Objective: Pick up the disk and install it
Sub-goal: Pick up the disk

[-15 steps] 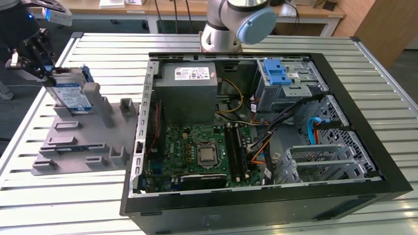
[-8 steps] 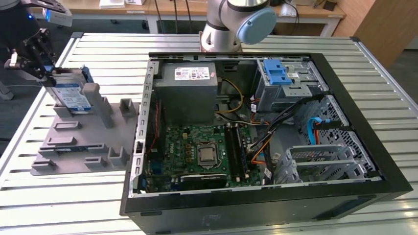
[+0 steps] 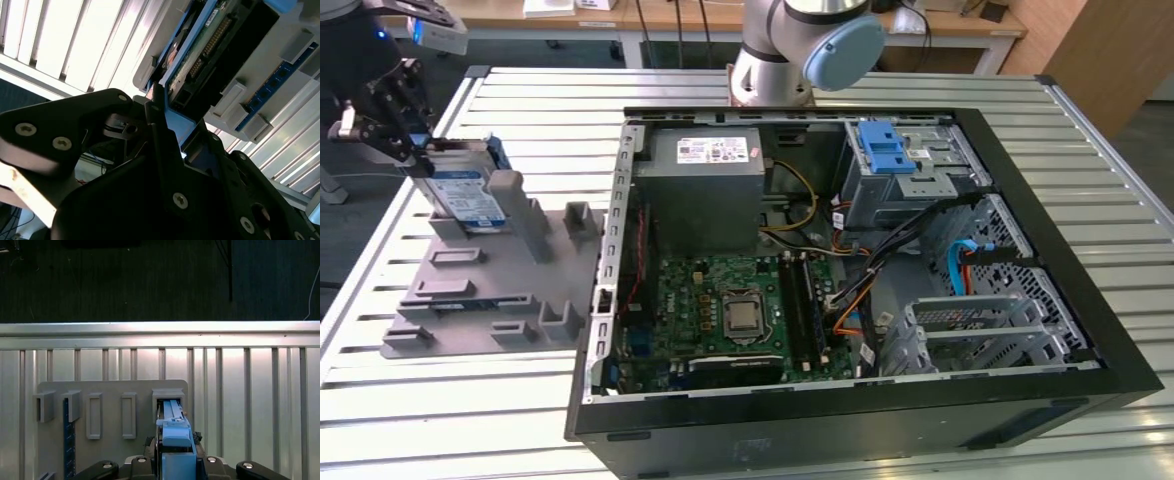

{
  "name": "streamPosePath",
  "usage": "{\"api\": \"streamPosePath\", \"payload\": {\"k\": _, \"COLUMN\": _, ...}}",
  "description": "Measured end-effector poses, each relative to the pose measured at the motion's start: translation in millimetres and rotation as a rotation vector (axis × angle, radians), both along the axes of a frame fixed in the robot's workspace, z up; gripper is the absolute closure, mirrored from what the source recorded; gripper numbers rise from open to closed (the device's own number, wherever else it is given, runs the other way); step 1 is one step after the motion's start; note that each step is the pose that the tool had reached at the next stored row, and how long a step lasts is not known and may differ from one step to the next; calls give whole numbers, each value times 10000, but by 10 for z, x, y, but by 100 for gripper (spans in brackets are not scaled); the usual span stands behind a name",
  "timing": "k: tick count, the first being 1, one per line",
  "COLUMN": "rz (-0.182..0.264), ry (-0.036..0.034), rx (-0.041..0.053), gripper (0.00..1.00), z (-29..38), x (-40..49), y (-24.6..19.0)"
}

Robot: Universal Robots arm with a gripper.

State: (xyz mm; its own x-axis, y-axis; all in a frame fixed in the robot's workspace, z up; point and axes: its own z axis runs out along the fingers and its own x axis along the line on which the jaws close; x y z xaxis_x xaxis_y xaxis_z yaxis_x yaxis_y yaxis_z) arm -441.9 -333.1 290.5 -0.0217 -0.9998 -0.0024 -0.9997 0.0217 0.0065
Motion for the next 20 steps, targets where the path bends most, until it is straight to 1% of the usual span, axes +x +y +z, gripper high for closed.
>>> {"api": "streamPosePath", "payload": {"k": 3, "rz": -8, "ry": -1, "rx": 1, "gripper": 63, "z": 0, "x": 0, "y": 0}}
{"api": "streamPosePath", "payload": {"k": 4, "rz": -12, "ry": -1, "rx": 0, "gripper": 56, "z": 0, "x": 0, "y": 0}}
{"api": "streamPosePath", "payload": {"k": 8, "rz": -19, "ry": 0, "rx": 0, "gripper": 58, "z": 0, "x": 0, "y": 0}}
{"api": "streamPosePath", "payload": {"k": 9, "rz": -21, "ry": 0, "rx": 0, "gripper": 64, "z": 0, "x": 0, "y": 0}}
{"api": "streamPosePath", "payload": {"k": 13, "rz": -24, "ry": -1, "rx": 0, "gripper": 64, "z": 6, "x": 0, "y": 0}}
{"api": "streamPosePath", "payload": {"k": 17, "rz": -24, "ry": -1, "rx": 0, "gripper": 64, "z": 47, "x": 0, "y": 0}}
{"api": "streamPosePath", "payload": {"k": 20, "rz": -24, "ry": -3, "rx": 1, "gripper": 64, "z": 50, "x": 0, "y": 0}}
